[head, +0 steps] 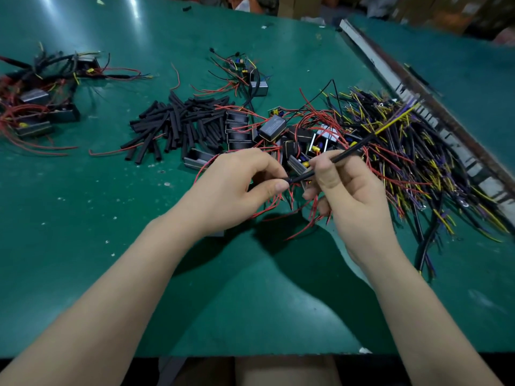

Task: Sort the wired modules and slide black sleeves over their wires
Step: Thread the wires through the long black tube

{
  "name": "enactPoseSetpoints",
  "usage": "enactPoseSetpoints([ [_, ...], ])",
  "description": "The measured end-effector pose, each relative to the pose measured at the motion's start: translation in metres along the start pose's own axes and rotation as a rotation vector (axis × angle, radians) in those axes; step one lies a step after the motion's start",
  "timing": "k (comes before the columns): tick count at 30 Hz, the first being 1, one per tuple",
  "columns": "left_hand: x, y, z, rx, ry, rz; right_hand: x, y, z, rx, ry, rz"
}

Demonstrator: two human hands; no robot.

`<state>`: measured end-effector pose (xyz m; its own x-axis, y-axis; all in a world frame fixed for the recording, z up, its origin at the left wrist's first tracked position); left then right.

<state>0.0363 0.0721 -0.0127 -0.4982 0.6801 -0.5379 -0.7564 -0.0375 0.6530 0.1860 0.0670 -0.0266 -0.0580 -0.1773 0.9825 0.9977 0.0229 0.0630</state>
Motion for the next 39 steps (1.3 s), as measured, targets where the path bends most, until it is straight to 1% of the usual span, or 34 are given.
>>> enactPoseSetpoints([
  [2, 0.001, 0.001, 0.0, -0.008, -0.003, 0.026, 0.004, -0.004, -0.001, 0.044, 0.063, -0.067],
  [5, 0.003, 0.002, -0.001, -0.028, 0.006, 0.067, 0.011, -0.005, -0.005, 0.013, 0.223, -0.245],
  [7, 0.006, 0.003, -0.001, -0.064, 0.023, 0.101, 0.011, -0.004, -0.006, -0.014, 0.252, -0.282],
  [9, 0.006, 0.005, -0.002, -0.094, 0.039, 0.135, 0.006, -0.004, -0.005, 0.0, 0.149, -0.172],
  [11, 0.002, 0.003, -0.002, -0.08, 0.035, 0.179, -0.003, -0.007, -0.003, 0.058, -0.015, -0.02],
  [13, -0.003, 0.0, -0.003, -0.066, 0.012, 0.228, -0.009, -0.006, -0.002, 0.069, -0.103, 0.051],
  [17, -0.009, -0.001, -0.004, -0.077, -0.03, 0.295, -0.007, -0.004, -0.002, 0.063, -0.078, 0.022],
  [19, -0.01, 0.0, -0.003, -0.09, -0.019, 0.266, -0.006, -0.003, -0.002, 0.062, -0.076, 0.017],
  [22, -0.007, 0.012, -0.002, -0.208, 0.062, 0.065, -0.005, 0.001, -0.001, 0.03, -0.114, 0.089],
  [23, -0.004, 0.019, -0.002, -0.264, 0.083, 0.043, -0.004, 0.003, 0.0, 0.014, -0.13, 0.115],
  [25, 0.006, 0.034, -0.004, -0.343, 0.155, 0.079, -0.005, 0.007, 0.001, -0.015, -0.165, 0.131],
  [26, 0.014, 0.039, -0.005, -0.341, 0.204, 0.092, -0.006, 0.008, 0.001, -0.023, -0.178, 0.128],
  [28, 0.026, 0.039, -0.007, -0.246, 0.264, 0.118, -0.006, 0.008, 0.001, -0.017, -0.189, 0.124],
  [30, 0.027, 0.032, -0.006, -0.128, 0.23, 0.17, -0.006, 0.007, 0.0, -0.001, -0.192, 0.124],
  [31, 0.024, 0.029, -0.005, -0.095, 0.192, 0.174, -0.005, 0.006, 0.0, 0.004, -0.191, 0.118],
  [34, 0.015, 0.023, -0.002, -0.076, 0.124, 0.124, -0.004, 0.007, 0.0, 0.005, -0.171, 0.094],
  [37, 0.018, 0.022, -0.003, -0.098, 0.157, 0.054, -0.003, 0.005, -0.001, 0.02, -0.154, 0.106],
  [39, 0.017, 0.021, -0.003, -0.098, 0.145, 0.021, -0.003, 0.001, -0.001, 0.036, -0.158, 0.123],
])
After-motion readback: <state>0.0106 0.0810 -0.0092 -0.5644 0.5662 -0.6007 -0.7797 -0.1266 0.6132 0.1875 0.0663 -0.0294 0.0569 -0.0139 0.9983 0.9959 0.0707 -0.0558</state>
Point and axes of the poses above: each hand's wrist, its own z-axis towards the middle knuckle, its own y-axis out of the back of the hand, x = y × z, the point moved 7 cm from there along z, towards the middle knuckle, and after that the axes turned 9 degrees about -y, right-handed, at the moved point
